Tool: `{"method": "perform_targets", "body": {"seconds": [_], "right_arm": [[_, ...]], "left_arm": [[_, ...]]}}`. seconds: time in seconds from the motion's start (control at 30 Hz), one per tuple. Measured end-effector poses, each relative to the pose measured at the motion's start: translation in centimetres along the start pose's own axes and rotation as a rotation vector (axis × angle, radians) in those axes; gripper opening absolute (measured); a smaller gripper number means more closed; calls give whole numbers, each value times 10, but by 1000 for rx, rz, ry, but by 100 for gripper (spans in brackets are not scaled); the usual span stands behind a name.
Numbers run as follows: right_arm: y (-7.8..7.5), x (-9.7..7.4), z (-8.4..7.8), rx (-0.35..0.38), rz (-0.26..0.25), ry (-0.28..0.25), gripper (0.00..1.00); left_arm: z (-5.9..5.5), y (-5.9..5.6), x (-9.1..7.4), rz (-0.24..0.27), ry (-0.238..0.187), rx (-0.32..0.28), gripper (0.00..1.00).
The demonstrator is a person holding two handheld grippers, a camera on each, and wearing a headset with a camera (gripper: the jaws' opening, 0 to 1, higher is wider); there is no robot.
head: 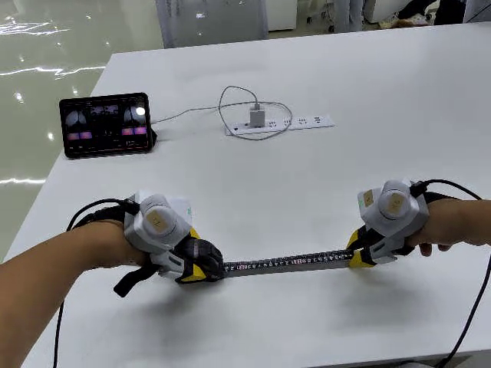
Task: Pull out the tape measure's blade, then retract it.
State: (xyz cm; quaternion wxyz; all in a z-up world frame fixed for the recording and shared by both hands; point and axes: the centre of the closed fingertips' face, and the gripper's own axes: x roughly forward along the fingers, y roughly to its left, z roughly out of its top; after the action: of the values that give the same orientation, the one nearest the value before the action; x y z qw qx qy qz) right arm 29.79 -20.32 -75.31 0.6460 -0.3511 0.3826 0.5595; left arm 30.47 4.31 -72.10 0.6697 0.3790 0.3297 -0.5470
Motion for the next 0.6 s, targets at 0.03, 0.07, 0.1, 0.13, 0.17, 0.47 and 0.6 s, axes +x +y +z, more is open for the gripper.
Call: {"method": "perform_targets", "body": {"seconds": [0.03, 0.07, 0.1, 0.13, 0.17, 0.47, 0.6], "right_arm": [[0, 0, 0, -9, -2, 3, 12], [0, 0, 0, -10, -4, 4, 12], [0, 0, 0, -13, -5, 4, 12], [-1, 0, 0, -23, -8, 5, 12], [0, 0, 0, -24, -9, 5, 12], [1, 0, -2, -36, -15, 8, 13], [5, -2, -2, -53, -6, 32, 20]], "left_arm": [[0, 0, 0, -1, 2, 2, 33], [0, 0, -1, -1, 3, -2, 33], [0, 0, -1, -1, 4, -4, 33], [-1, 0, -1, -1, 4, -7, 33], [-1, 0, -2, -1, 5, -16, 33], [-1, 2, -6, 4, 7, -36, 36], [-1, 0, -6, -19, 7, -38, 39]]}}
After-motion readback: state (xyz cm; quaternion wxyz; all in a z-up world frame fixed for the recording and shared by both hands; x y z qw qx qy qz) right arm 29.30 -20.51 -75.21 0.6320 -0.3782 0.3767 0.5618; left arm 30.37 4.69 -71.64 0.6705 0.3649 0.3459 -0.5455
